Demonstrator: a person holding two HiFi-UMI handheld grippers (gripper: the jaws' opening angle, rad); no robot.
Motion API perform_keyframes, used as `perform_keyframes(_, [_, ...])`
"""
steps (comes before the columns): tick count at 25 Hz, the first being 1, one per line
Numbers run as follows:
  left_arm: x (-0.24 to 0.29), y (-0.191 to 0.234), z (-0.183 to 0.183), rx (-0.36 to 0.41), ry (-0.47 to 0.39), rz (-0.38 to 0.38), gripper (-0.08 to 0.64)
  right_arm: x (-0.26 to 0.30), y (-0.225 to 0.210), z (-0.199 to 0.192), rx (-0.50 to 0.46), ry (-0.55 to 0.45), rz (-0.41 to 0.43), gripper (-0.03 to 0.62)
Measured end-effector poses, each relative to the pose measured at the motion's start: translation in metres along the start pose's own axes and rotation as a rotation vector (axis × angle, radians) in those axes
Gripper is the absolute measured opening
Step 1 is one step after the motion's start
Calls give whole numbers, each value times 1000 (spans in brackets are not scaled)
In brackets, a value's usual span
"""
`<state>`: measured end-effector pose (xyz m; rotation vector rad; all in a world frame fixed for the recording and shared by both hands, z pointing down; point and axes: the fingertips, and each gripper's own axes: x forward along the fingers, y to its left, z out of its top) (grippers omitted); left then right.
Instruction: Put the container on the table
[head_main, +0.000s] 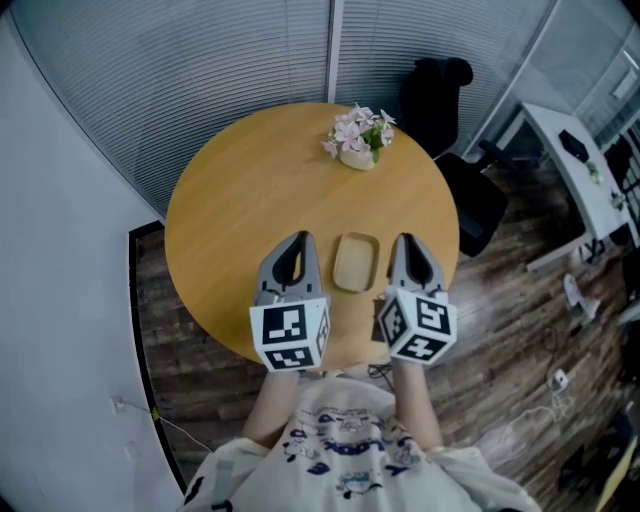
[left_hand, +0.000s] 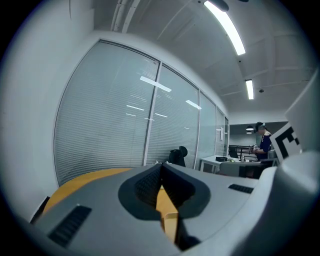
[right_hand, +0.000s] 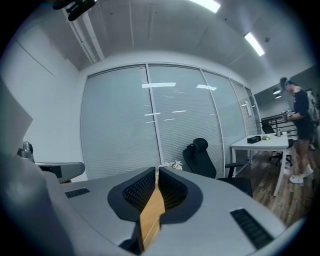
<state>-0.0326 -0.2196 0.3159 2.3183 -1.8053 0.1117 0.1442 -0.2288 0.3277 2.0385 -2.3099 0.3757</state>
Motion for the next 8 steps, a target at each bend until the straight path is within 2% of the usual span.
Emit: perform_keyframes(8, [6,-2,-4,6,2,-5,3,5,-4,-2,2,7,-2,21])
